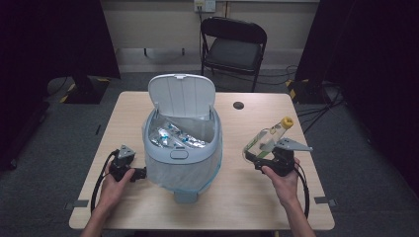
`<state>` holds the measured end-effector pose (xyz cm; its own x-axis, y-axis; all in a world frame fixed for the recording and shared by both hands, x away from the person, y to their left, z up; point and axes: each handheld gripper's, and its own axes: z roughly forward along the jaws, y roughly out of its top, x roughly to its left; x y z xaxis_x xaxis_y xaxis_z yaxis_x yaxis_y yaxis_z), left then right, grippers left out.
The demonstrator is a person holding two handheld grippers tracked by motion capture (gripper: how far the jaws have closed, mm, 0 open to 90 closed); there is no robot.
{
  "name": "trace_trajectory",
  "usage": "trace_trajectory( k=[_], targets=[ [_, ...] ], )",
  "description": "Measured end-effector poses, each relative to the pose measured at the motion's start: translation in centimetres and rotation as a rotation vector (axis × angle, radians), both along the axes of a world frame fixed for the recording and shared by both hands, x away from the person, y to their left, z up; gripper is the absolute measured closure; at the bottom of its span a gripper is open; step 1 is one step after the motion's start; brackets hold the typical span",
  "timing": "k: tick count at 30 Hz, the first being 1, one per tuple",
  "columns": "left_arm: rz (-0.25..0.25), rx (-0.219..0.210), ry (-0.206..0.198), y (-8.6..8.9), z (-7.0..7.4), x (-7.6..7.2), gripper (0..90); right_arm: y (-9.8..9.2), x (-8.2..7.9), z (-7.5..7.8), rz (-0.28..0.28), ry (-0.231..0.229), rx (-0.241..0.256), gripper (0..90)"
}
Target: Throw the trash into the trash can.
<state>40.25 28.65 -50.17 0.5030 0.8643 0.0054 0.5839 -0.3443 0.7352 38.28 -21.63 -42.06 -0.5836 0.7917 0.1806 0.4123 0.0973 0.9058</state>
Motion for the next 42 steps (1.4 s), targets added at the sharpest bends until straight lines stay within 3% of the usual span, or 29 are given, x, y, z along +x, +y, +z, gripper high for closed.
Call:
trace_trajectory(
  k=[7, 23, 30, 42],
  targets=[
    [0.0, 0.0, 0.0, 0.0, 0.0, 0.0, 14.7, 0.2, -0.9, 1.7, 0.009, -0.029, -0.007, 27.3],
    [0.0, 0.0, 0.0, 0.0, 0.0, 0.0, 14.7, 0.6, -2.3, 5.9, 0.064, -0.079, 0.032, 27.3],
    [0.0, 0.0, 0.0, 0.0, 0.0, 0.0, 14.7, 0.9, -2.4, 9.2, 0.081, -0.129, 0.033, 27.3],
    [0.0, 0.0, 0.0, 0.0, 0.0, 0.0, 14.7, 1.1, -3.0, 12.8, 0.107, -0.2, 0.07, 27.3]
  ],
)
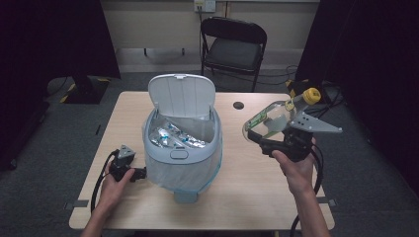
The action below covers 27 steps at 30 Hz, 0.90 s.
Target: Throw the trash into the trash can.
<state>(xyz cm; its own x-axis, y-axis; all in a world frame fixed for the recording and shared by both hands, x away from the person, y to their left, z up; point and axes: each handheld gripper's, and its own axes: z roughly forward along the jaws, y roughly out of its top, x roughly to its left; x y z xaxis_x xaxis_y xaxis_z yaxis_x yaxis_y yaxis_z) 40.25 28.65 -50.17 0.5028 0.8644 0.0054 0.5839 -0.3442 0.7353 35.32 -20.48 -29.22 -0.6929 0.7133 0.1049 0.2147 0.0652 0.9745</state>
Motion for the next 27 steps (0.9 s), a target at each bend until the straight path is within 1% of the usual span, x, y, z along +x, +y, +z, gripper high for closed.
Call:
trace_trajectory(
  k=[2, 3, 4, 5, 6, 10, 11, 12, 18, 20, 21, 22, 24, 27],
  targets=[
    [0.0, 0.0, 0.0, 0.0, 0.0, 0.0, 14.7, 0.1, -0.1, 0.6, 0.012, -0.009, 0.012, 27.3],
    [0.0, 0.0, 0.0, 0.0, 0.0, 0.0, 14.7, 0.1, -0.1, 0.6, 0.012, -0.009, 0.012, 27.3],
    [0.0, 0.0, 0.0, 0.0, 0.0, 0.0, 14.7, 0.2, -0.1, 1.3, 0.02, -0.024, 0.013, 27.3],
    [0.0, 0.0, 0.0, 0.0, 0.0, 0.0, 14.7, 0.2, -0.1, 1.3, 0.02, -0.024, 0.013, 27.3],
    [0.0, 0.0, 0.0, 0.0, 0.0, 0.0, 14.7, 0.4, -0.1, 1.9, 0.034, -0.037, 0.024, 27.2],
    [0.0, 0.0, 0.0, 0.0, 0.0, 0.0, 14.7, 0.8, -0.2, 3.2, 0.057, -0.059, 0.037, 27.3],
    [0.0, 0.0, 0.0, 0.0, 0.0, 0.0, 14.7, 0.8, -0.2, 3.2, 0.057, -0.059, 0.037, 27.3],
    [0.0, 0.0, 0.0, 0.0, 0.0, 0.0, 14.6, 1.1, -0.1, 3.8, 0.067, -0.066, 0.043, 27.3],
    [0.0, 0.0, 0.0, 0.0, 0.0, 0.0, 14.7, 2.3, -0.2, 5.3, 0.116, -0.083, 0.055, 27.2],
    [0.0, 0.0, 0.0, 0.0, 0.0, 0.0, 14.7, 2.9, -0.1, 5.7, 0.135, -0.093, 0.057, 27.3],
    [0.0, 0.0, 0.0, 0.0, 0.0, 0.0, 14.7, 2.9, -0.1, 5.7, 0.135, -0.093, 0.057, 27.3],
    [0.0, 0.0, 0.0, 0.0, 0.0, 0.0, 14.7, 3.5, 0.0, 6.1, 0.152, -0.096, 0.05, 27.3],
    [0.0, 0.0, 0.0, 0.0, 0.0, 0.0, 14.7, 4.2, 0.0, 6.4, 0.171, -0.097, 0.054, 27.3],
    [0.0, 0.0, 0.0, 0.0, 0.0, 0.0, 14.7, 5.0, 0.1, 6.8, 0.185, -0.112, 0.053, 27.3]
  ],
)
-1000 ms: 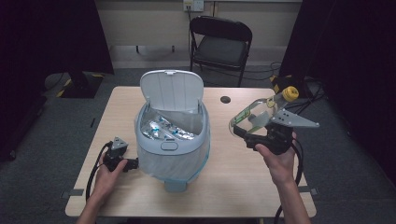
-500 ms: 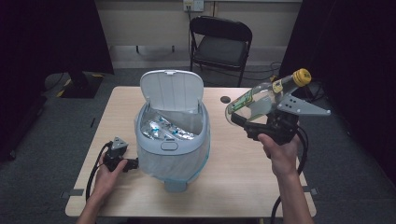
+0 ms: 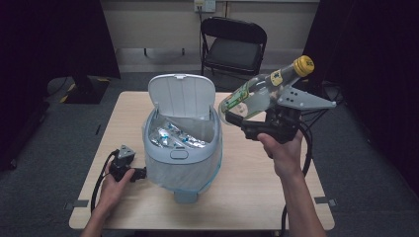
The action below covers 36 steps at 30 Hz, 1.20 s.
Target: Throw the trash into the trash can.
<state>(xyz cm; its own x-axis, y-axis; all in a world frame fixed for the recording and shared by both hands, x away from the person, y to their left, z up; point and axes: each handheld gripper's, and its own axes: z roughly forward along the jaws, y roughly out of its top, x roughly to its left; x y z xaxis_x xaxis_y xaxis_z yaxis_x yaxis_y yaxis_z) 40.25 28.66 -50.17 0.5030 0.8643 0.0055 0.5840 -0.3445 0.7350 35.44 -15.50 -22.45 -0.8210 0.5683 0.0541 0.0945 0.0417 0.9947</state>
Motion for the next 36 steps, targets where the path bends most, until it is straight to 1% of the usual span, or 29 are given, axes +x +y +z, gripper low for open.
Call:
trace_trajectory(
  k=[1, 4, 7, 8, 9, 10, 11, 15, 19, 20, 21, 22, 24, 28, 29, 32, 34, 36],
  targets=[
    [0.0, 0.0, 0.0, 0.0, 0.0, 0.0, 14.7, 0.4, 0.0, 0.1, 0.007, -0.005, 0.009, 27.2],
    [0.0, 0.0, 0.0, 0.0, 0.0, 0.0, 14.7, 1.2, 0.1, 0.5, 0.028, -0.006, 0.015, 27.3],
    [0.0, -0.001, 0.0, 0.0, 0.0, 0.0, 14.7, 2.0, 0.3, 0.7, 0.045, -0.008, 0.01, 27.2],
    [0.0, -0.001, 0.0, 0.0, 0.0, 0.0, 14.7, 2.0, 0.3, 0.7, 0.045, -0.008, 0.01, 27.2],
    [0.0, 0.0, 0.0, 0.0, 0.0, 0.0, 14.7, 2.8, 0.4, 0.8, 0.064, -0.013, 0.011, 27.2],
    [0.0, 0.0, 0.0, 0.0, 0.0, 0.0, 14.7, 2.8, 0.4, 0.8, 0.064, -0.013, 0.011, 27.2],
    [0.0, -0.001, 0.0, 0.0, 0.0, 0.0, 14.7, 3.5, 0.5, 0.9, 0.082, -0.014, 0.011, 27.2],
    [0.0, -0.001, 0.0, 0.0, 0.0, 0.0, 14.7, 5.0, 0.8, 1.1, 0.114, -0.009, 0.006, 27.2],
    [0.0, -0.001, 0.0, 0.0, 0.0, 0.0, 14.7, 6.4, 1.4, 1.1, 0.136, 0.0, -0.006, 27.2],
    [0.0, -0.001, 0.0, 0.0, 0.0, 0.0, 14.7, 6.4, 1.4, 1.1, 0.136, 0.0, -0.006, 27.2],
    [0.0, 0.0, 0.0, 0.0, 0.0, 0.0, 14.7, 7.0, 1.6, 0.9, 0.145, 0.008, -0.008, 27.2],
    [0.0, 0.0, 0.0, 0.0, 0.0, 0.0, 14.7, 7.0, 1.6, 0.9, 0.145, 0.008, -0.008, 27.2],
    [0.0, -0.001, 0.0, 0.0, 0.0, 0.0, 14.7, 8.0, 1.9, 0.5, 0.16, 0.022, -0.019, 27.2],
    [0.0, 0.0, 0.0, 0.0, 0.0, 0.0, 14.7, 8.9, 2.3, 0.1, 0.172, 0.032, -0.037, 27.2],
    [0.0, 0.0, 0.0, 0.0, 0.0, 0.0, 14.7, 9.5, 2.6, 0.0, 0.178, 0.043, -0.05, 27.2],
    [0.0, 0.0, 0.0, 0.0, 0.0, 0.0, 14.7, 10.3, 3.1, -0.3, 0.19, 0.064, -0.07, 27.1],
    [0.0, 0.0, 0.0, 0.0, 0.0, 0.0, 14.7, 10.5, 3.3, -0.4, 0.193, 0.069, -0.075, 27.2],
    [0.0, 0.0, 0.0, 0.0, 0.0, 0.0, 14.7, 11.2, 3.8, -0.8, 0.191, 0.091, -0.094, 27.1]
  ],
)
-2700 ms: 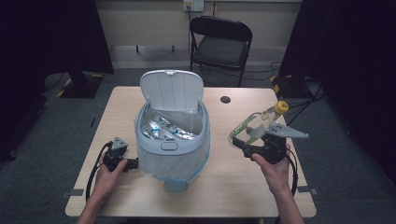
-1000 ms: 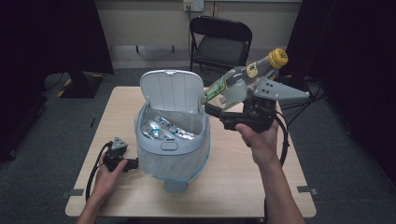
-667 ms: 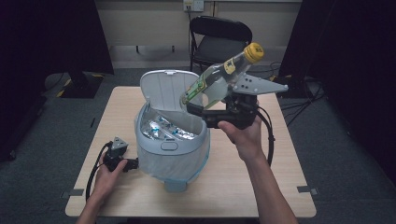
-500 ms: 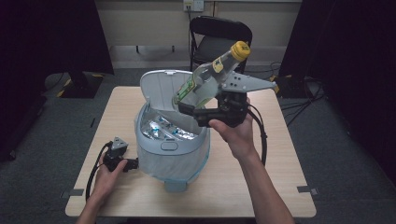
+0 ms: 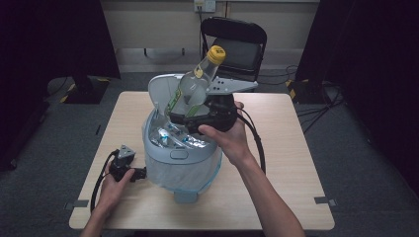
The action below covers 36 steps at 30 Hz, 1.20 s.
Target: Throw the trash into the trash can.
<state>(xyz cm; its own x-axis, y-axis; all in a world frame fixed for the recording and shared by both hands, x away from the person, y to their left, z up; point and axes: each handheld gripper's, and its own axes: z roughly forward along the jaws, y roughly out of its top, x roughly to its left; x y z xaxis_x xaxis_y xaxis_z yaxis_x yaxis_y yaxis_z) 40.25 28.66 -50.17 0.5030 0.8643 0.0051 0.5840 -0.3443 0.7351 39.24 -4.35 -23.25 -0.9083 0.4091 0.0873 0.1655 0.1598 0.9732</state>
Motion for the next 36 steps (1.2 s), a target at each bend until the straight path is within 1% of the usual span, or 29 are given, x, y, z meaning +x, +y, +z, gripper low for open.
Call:
trace_trajectory(
  k=[2, 4, 6, 8, 9, 11, 12, 14, 19, 24, 32, 36],
  targets=[
    [0.0, 0.0, 0.0, 0.0, 0.0, 0.0, 14.7, 0.3, 0.3, -0.2, 0.001, 0.012, -0.01, 27.1],
    [0.0, 0.0, 0.0, 0.0, 0.0, 0.0, 14.7, 0.4, 0.5, -0.3, -0.001, 0.012, -0.018, 27.1],
    [0.0, 0.0, 0.0, 0.0, 0.0, 0.0, 14.7, 0.6, 0.9, -0.5, -0.002, 0.034, -0.031, 27.0],
    [0.0, 0.0, 0.0, 0.0, 0.0, 0.0, 14.7, 0.6, 1.0, -0.6, -0.006, 0.038, -0.036, 27.0],
    [0.0, 0.0, 0.0, 0.0, 0.0, 0.0, 14.7, 0.7, 1.1, -0.6, -0.012, 0.042, -0.054, 27.0],
    [0.0, 0.0, 0.0, 0.0, 0.0, 0.0, 14.7, 0.8, 1.1, -0.6, -0.017, 0.043, -0.063, 27.0],
    [0.0, -0.001, 0.001, 0.0, 0.0, 0.0, 14.7, 0.9, 1.1, -0.7, -0.02, 0.045, -0.09, 27.0],
    [0.0, 0.0, 0.001, 0.0, 0.0, 0.0, 14.7, 1.0, 1.1, -0.7, -0.021, 0.051, -0.103, 27.0],
    [0.0, -0.001, 0.001, 0.0, 0.0, 0.0, 14.6, 1.1, 1.0, -0.7, -0.009, 0.046, -0.12, 27.1],
    [0.0, 0.0, 0.001, 0.0, 0.0, 0.0, 14.7, 1.4, 0.7, -0.6, 0.005, 0.045, -0.126, 27.0],
    [-0.001, 0.0, 0.0, 0.0, 0.0, 0.0, 14.7, 1.7, 0.8, -0.6, 0.006, 0.057, -0.143, 26.9],
    [0.0, -0.001, 0.001, 0.0, 0.0, 0.0, 14.6, 1.8, 0.8, -0.6, 0.022, 0.061, -0.158, 26.9]
  ],
)
